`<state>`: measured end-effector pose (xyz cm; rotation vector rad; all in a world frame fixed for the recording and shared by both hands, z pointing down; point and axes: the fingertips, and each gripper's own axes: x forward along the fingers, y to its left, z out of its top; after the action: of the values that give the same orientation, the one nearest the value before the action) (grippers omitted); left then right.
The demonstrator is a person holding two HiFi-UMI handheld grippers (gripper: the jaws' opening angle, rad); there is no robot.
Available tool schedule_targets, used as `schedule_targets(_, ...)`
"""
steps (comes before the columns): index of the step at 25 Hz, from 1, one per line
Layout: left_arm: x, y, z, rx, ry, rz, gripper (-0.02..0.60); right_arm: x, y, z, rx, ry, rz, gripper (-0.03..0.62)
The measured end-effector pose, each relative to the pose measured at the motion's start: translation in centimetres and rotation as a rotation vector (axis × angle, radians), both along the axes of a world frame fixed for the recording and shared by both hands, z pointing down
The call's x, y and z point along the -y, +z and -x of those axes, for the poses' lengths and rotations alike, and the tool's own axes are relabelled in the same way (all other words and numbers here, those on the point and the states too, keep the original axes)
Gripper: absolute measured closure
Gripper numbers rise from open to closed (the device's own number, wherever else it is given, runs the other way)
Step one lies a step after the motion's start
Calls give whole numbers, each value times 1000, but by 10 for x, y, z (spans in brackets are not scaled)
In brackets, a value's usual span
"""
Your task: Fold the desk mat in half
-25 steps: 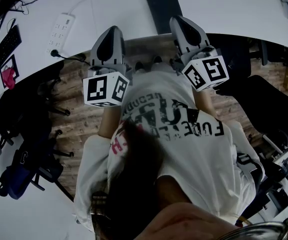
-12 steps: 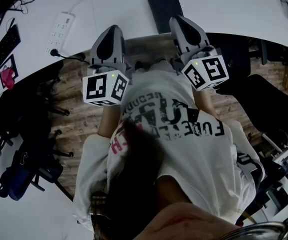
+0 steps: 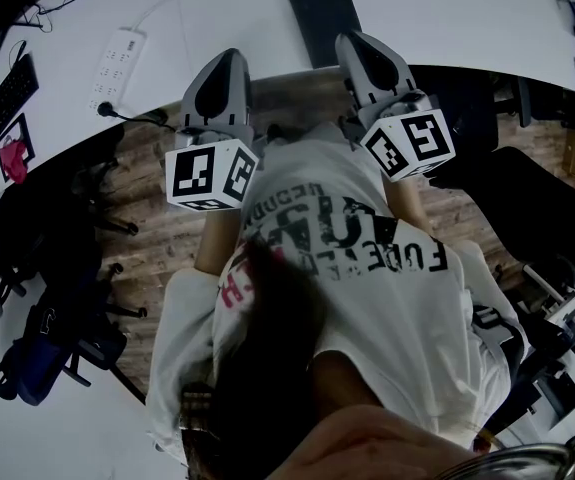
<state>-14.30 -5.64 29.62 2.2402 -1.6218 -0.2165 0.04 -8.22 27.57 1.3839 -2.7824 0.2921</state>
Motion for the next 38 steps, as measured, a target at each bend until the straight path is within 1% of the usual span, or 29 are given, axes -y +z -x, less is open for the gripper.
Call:
schedule_targets(13, -1, 2, 8, -3, -17, 13, 578, 1, 2, 6, 2, -8, 8, 594)
schedule_targets(30, -1, 3, 9, -16, -21, 11, 578, 1, 2, 11, -2, -16, 7, 594)
schedule_targets(38, -1, 3, 10, -18, -31, 13, 578, 2, 2, 7, -5, -13, 9, 594)
